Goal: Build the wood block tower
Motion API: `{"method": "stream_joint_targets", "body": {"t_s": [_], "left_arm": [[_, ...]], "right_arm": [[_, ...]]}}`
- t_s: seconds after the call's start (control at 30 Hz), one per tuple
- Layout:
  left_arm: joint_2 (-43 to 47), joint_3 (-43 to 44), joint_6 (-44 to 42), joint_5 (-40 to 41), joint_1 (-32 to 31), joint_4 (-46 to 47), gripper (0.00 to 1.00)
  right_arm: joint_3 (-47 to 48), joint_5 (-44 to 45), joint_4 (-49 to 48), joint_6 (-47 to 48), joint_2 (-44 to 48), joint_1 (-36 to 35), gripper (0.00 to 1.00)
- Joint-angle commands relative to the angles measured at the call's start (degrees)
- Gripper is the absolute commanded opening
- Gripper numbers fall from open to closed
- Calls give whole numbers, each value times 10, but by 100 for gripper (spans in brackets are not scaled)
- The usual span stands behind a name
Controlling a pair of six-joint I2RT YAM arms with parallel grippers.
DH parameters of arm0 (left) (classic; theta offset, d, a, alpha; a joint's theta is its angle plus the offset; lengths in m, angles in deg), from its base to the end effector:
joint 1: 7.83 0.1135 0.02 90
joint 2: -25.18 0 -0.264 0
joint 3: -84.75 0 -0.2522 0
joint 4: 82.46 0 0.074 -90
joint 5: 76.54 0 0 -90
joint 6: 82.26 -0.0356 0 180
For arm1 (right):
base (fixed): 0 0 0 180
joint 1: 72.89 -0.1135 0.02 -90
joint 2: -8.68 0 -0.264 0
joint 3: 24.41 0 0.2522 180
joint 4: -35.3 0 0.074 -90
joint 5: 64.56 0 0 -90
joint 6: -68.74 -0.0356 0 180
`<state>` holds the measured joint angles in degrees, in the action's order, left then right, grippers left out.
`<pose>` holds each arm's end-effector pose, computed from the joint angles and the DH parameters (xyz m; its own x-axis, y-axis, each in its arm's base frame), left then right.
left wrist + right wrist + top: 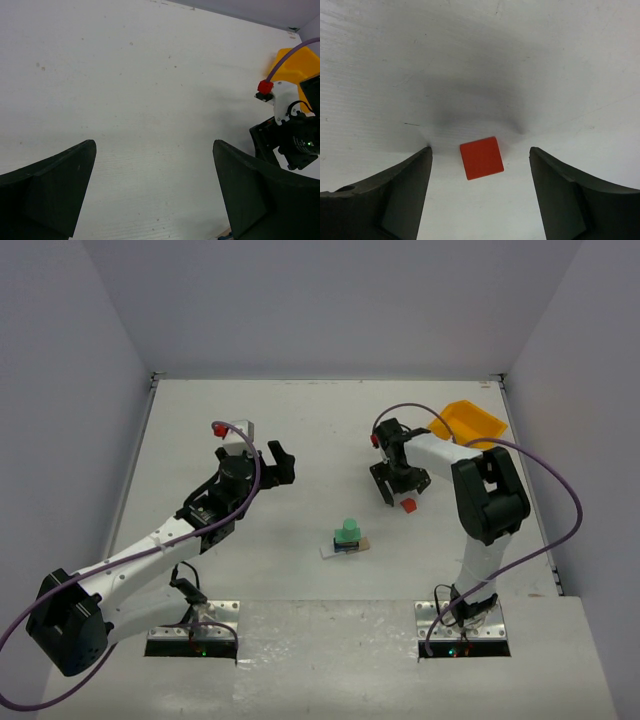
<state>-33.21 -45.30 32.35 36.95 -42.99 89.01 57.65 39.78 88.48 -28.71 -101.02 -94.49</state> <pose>0.1987 -0.1226 0.2702 -0.3071 -0.2509 -0.9180 0.0974 0.9513 -0.2925 0.3284 0.1205 0.1379 -0.9516 -0.2417 -0.1899 -0.1982 0.9547 -0.2218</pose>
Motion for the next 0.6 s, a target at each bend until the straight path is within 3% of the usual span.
{"method": "stream_joint_targets", "body": {"t_s": [0.0, 0.17, 0.33, 0.57], "left_arm": [[5, 3, -5, 9, 2, 21, 100], [7, 1, -5, 13, 1, 20, 100], [7, 1, -4, 13, 2, 21, 100], [5, 0, -6, 9, 2, 24, 100]], "right_arm": [[-26, 2, -74, -34, 42, 1, 80], [-40, 7, -65, -34, 56, 2, 79], [-48, -14, -51, -40, 63, 11, 60], [-61, -17, -36, -49, 75, 17, 60]]}}
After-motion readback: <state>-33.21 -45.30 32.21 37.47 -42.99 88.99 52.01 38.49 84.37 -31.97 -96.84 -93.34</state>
